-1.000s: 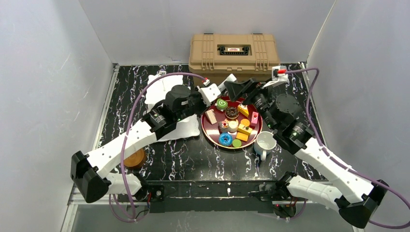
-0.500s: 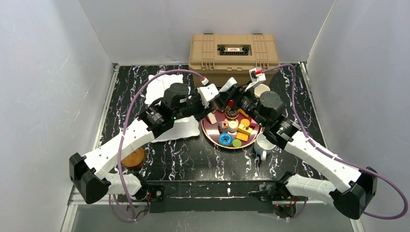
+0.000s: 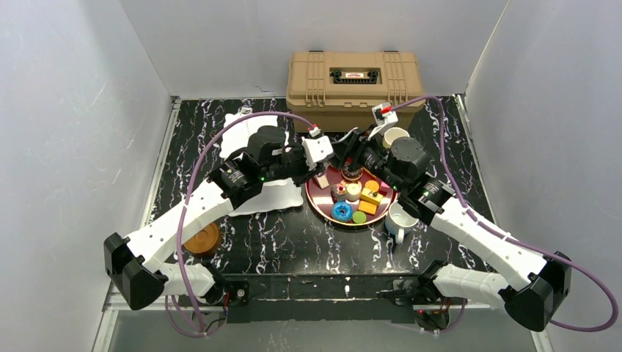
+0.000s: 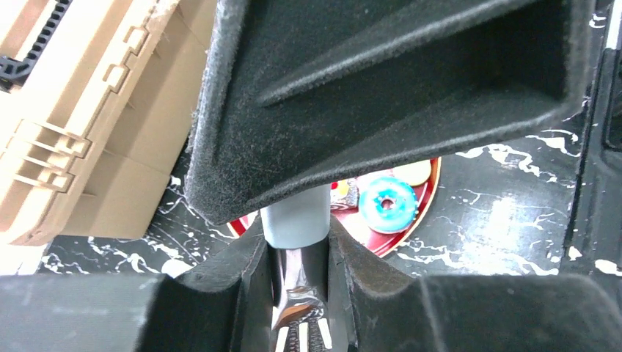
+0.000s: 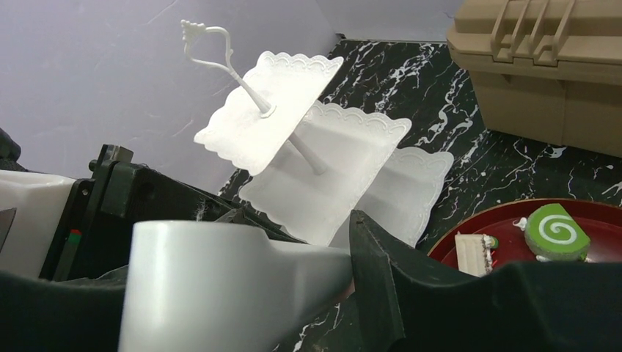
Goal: Serve the afternoon tea
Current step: Adjust the clamp, then pick up the desert from the tray.
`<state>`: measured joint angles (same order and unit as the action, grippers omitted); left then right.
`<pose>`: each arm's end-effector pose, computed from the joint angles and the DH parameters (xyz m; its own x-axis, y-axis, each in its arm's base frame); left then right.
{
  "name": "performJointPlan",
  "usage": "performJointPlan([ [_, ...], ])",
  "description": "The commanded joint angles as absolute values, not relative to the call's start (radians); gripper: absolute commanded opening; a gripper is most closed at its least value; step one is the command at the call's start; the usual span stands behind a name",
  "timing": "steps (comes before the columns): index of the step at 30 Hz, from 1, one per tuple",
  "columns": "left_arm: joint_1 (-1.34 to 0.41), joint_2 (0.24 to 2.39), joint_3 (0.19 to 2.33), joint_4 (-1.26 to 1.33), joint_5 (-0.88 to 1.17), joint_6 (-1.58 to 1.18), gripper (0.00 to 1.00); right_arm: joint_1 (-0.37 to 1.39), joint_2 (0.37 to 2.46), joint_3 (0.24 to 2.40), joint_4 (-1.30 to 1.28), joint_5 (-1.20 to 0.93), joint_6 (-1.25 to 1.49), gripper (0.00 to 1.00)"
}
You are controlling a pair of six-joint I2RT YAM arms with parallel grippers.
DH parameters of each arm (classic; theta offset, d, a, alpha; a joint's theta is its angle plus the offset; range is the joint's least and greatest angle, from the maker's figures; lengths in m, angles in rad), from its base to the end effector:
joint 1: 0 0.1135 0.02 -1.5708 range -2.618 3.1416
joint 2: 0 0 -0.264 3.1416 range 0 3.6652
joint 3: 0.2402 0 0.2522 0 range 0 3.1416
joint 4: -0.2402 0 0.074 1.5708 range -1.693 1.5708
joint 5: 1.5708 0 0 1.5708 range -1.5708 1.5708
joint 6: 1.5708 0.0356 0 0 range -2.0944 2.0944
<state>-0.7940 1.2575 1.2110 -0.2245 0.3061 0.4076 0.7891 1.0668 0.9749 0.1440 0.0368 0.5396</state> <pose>0.1957 -0.2144 0.3843 0.1780 0.3581 -0.9165 0.8855 0.3479 0.3079 0.1780 0.1775 0.3876 -0.3196 0.4068 -0.8558 -0.6051 0.6074 0.5147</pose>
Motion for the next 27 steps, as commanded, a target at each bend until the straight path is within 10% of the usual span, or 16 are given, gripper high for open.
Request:
performJointPlan([
  [1, -0.800, 1.194, 1.210, -0.214, 0.335, 0.563, 0.05, 0.788, 1.049, 1.022, 0.134, 0.007, 0.542, 0.61],
  [5, -0.805, 1.193, 1.208, -0.214, 0.330, 0.555, 0.10, 0.787, 1.040, 0.997, 0.166, 0.016, 0.545, 0.50],
  [20, -0.807, 1.179, 1.277, -0.264, 0.292, 0.437, 0.96, 0.787, 0.989, 0.947, 0.144, 0.174, 0.393, 0.28],
  [27, -0.807, 1.133, 1.312, -0.283, 0.189, 0.358, 0.98, 0.787, 1.005, 0.916, 0.150, 0.262, 0.295, 0.30],
])
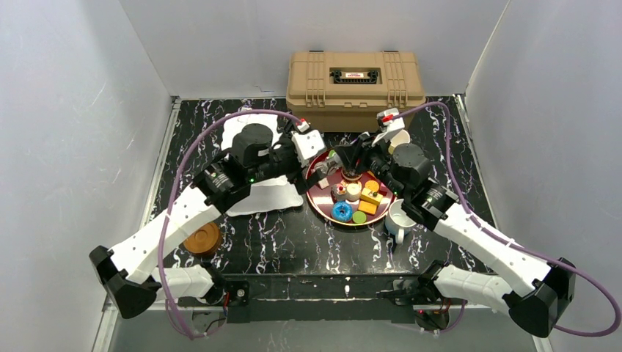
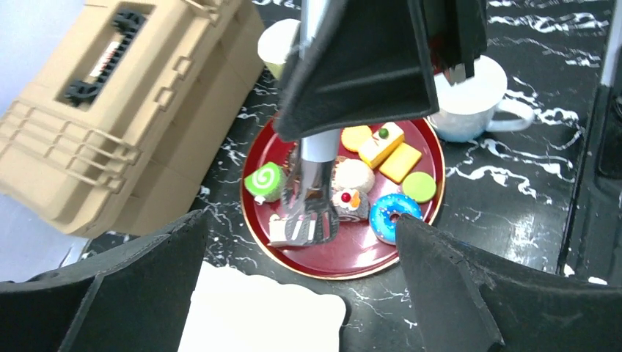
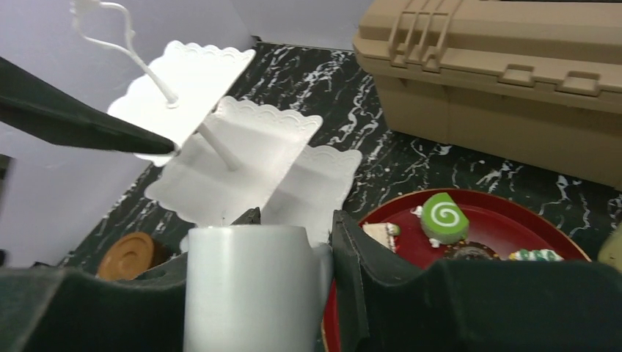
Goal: Serve the afternoon tea
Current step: Pick up the desert from the tray.
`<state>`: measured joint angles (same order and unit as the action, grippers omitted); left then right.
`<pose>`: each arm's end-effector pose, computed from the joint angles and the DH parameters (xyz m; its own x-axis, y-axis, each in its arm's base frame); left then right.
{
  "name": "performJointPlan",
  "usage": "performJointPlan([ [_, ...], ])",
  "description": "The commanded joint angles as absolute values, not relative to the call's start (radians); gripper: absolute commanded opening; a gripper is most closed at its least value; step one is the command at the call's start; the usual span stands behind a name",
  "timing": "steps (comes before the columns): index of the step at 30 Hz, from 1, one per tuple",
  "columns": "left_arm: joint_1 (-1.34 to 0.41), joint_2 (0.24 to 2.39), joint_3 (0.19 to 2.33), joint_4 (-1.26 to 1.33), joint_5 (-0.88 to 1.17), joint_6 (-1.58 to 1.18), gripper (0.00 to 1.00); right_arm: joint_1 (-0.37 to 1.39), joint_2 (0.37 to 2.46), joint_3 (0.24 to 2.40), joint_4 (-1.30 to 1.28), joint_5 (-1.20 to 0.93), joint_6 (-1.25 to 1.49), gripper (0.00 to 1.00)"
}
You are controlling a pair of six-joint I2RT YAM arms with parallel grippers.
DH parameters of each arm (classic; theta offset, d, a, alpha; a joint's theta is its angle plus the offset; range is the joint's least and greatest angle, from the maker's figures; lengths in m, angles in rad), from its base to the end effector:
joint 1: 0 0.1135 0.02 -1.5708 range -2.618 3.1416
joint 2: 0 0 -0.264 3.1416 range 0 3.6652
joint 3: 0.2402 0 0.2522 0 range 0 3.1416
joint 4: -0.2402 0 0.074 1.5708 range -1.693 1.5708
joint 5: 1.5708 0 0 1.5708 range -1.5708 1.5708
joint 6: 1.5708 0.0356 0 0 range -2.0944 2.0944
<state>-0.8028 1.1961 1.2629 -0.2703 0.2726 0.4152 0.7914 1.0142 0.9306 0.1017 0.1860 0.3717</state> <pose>0.1806 -0.2008 0.4135 0.2249 0.3264 -0.9181 0.8581 0.3800 0.3453 0.1724 0.1651 0.3790 -0.1948 0.3106 -0.9303 -0.5349 0.7614 0.3663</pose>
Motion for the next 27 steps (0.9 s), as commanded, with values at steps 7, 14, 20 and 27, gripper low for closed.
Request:
performJointPlan([
  [7, -0.787, 1.116, 1.381, -0.335, 0.061, 0.267, 0.98, 0.787, 1.088, 0.874, 0.272, 0.285, 0.244, 0.35],
  [14, -0.727, 1.110, 1.408, -0.392, 0.014, 0.239, 0.98, 0.787, 1.201, 0.839, 0.426, 0.317, 0.196, 0.39],
  [20, -0.686, 1.094, 1.410, -0.405, 0.025, 0.243, 0.98, 0.787, 1.275, 0.838, 0.474, 0.321, 0.156, 0.45],
  [27, -0.663, 1.083, 1.409, -0.400, 0.039, 0.246, 0.98, 0.787, 1.326, 0.820, 0.509, 0.321, 0.163, 0.50],
])
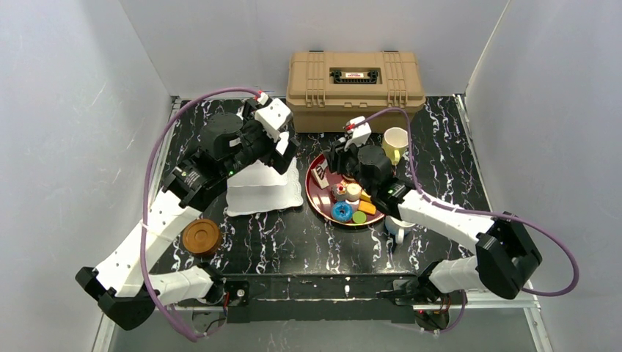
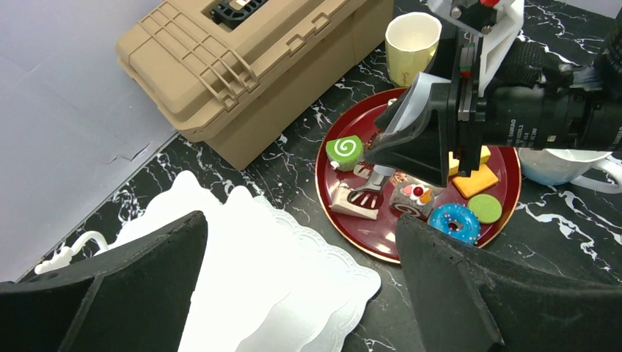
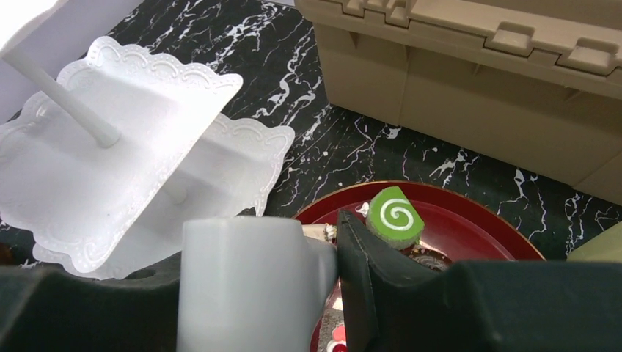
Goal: Serve the afternoon tea
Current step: Pick up the desert from the tray.
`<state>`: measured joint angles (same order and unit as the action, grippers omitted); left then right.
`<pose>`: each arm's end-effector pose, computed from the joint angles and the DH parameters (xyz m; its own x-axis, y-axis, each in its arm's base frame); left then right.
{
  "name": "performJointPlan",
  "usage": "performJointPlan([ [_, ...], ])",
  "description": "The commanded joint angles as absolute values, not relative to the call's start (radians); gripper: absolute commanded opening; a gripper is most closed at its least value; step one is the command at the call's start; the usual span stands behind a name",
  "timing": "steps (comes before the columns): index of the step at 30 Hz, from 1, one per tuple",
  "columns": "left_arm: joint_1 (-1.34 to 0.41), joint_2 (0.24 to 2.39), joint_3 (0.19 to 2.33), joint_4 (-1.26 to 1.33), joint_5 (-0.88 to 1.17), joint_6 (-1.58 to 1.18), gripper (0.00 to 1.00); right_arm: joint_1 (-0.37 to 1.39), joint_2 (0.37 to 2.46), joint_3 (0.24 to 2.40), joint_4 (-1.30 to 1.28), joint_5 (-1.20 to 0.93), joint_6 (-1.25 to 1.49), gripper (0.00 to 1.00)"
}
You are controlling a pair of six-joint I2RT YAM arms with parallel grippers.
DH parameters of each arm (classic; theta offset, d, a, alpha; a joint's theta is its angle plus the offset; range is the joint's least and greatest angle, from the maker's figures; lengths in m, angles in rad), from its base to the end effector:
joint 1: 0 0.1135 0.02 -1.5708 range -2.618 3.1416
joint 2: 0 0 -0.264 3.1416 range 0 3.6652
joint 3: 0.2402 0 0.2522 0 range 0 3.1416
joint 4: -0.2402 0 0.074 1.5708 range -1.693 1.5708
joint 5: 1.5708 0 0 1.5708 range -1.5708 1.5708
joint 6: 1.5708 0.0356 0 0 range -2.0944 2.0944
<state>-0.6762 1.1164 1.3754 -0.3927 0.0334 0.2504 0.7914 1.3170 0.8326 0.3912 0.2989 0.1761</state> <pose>0.1819 -0.1475 0.4568 0.0607 0.2689 -0.9613 0.6568 0.7145 0.2413 0.2225 0.2103 0.2980 -0.1474 0.0890 -0.9851 -0.4549 0.8782 0.1475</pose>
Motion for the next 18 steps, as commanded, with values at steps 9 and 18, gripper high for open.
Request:
performJointPlan([
  [9, -0.655, 1.083, 1.417, -0.394, 0.052, 0.251, 0.98, 0.784, 1.395, 0.817, 0.552, 0.316, 0.175, 0.54],
  [18, -0.652, 1.081, 1.423, -0.393, 0.057, 0.254, 0.98, 0.775, 1.464, 0.822, 0.590, 0.300, 0.190, 0.54],
])
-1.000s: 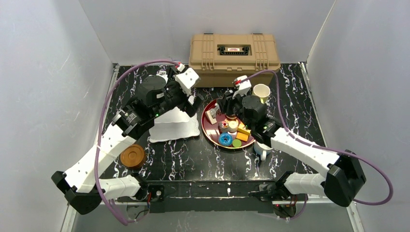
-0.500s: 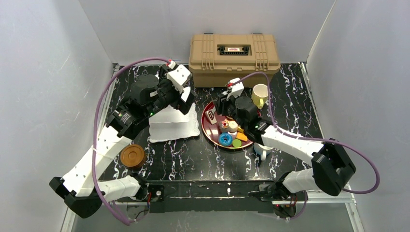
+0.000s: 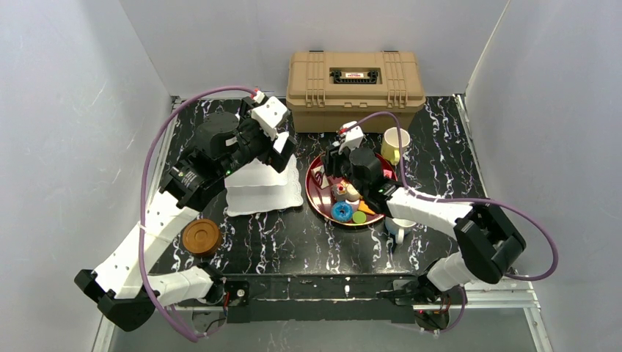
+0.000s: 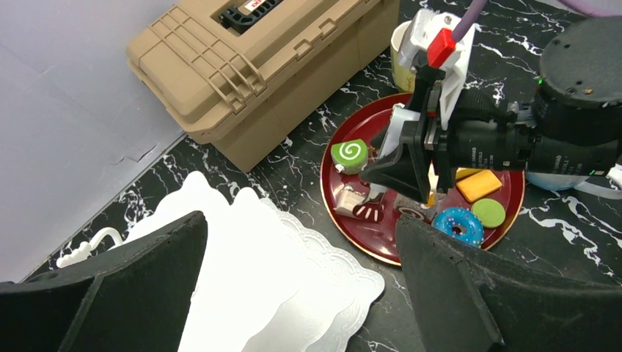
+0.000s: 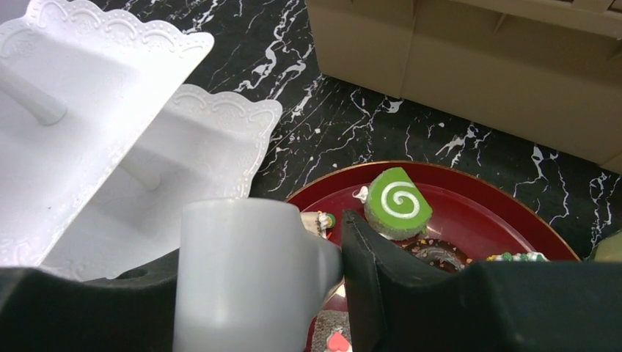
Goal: Serve the afternoon tea
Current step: Pick up the desert from the tray.
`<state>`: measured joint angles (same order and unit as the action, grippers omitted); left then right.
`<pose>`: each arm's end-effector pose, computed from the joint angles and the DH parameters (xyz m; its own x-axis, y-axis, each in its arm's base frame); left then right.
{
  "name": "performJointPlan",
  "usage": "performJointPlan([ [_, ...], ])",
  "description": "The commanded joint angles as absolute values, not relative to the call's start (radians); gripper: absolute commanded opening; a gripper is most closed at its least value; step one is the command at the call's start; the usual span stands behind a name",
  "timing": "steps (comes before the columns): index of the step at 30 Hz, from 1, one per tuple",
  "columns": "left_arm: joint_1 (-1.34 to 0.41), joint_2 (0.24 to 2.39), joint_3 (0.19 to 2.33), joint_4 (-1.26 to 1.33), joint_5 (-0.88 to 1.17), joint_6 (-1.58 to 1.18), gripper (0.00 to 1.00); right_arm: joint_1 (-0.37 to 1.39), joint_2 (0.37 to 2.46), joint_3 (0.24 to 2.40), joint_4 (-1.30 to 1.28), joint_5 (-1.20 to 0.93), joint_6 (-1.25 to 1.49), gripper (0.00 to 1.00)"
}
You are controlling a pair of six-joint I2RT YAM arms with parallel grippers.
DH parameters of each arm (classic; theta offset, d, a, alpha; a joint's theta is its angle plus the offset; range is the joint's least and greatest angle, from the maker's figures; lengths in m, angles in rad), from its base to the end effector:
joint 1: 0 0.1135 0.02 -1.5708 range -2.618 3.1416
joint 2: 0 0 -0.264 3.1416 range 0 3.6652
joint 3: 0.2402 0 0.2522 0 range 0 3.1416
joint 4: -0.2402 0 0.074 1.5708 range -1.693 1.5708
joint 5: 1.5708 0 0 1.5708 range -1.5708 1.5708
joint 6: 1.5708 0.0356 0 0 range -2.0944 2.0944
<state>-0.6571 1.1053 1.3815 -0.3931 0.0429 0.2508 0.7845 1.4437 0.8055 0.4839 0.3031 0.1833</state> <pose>0.1809 -0.1415 0.4612 0.0704 0.2589 -0.9633 0.6468 0.7234 0.2416 0.2380 0.2226 0.2610 -0.1918 0.0544 -0.9799 -0.4379 0.8888 0.1350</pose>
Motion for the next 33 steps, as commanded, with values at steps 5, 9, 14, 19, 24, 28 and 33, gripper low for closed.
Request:
performJointPlan([
  [5, -0.650, 1.074, 1.422, -0.396, 0.064, 0.252, 0.98, 0.764, 1.508, 0.829, 0.612, 0.293, 0.181, 0.54],
  [9, -0.650, 1.070, 1.425, -0.397, 0.063, 0.254, 0.98, 0.761, 1.540, 0.840, 0.630, 0.276, 0.172, 0.52],
  [14, -0.649, 1.066, 1.436, -0.414, 0.051, 0.252, 0.98, 0.760, 1.554, 0.857, 0.650, 0.233, 0.163, 0.36],
  [19, -0.625, 1.077, 1.465, -0.492, 0.053, 0.182, 0.98, 0.775, 1.487, 0.858, 0.611, 0.217, 0.124, 0.23],
  [24, -0.621, 1.059, 1.434, -0.487, 0.016, 0.168, 0.98, 0.850, 1.401, 0.868, 0.509, 0.246, 0.022, 0.21],
  [28, -0.611, 1.054, 1.447, -0.484, -0.022, 0.161, 0.98, 0.930, 1.349, 0.868, 0.465, 0.303, -0.058, 0.21],
  [33, -0.604, 1.049, 1.459, -0.500, -0.062, 0.163, 0.98, 1.024, 1.313, 0.867, 0.430, 0.362, -0.125, 0.21],
])
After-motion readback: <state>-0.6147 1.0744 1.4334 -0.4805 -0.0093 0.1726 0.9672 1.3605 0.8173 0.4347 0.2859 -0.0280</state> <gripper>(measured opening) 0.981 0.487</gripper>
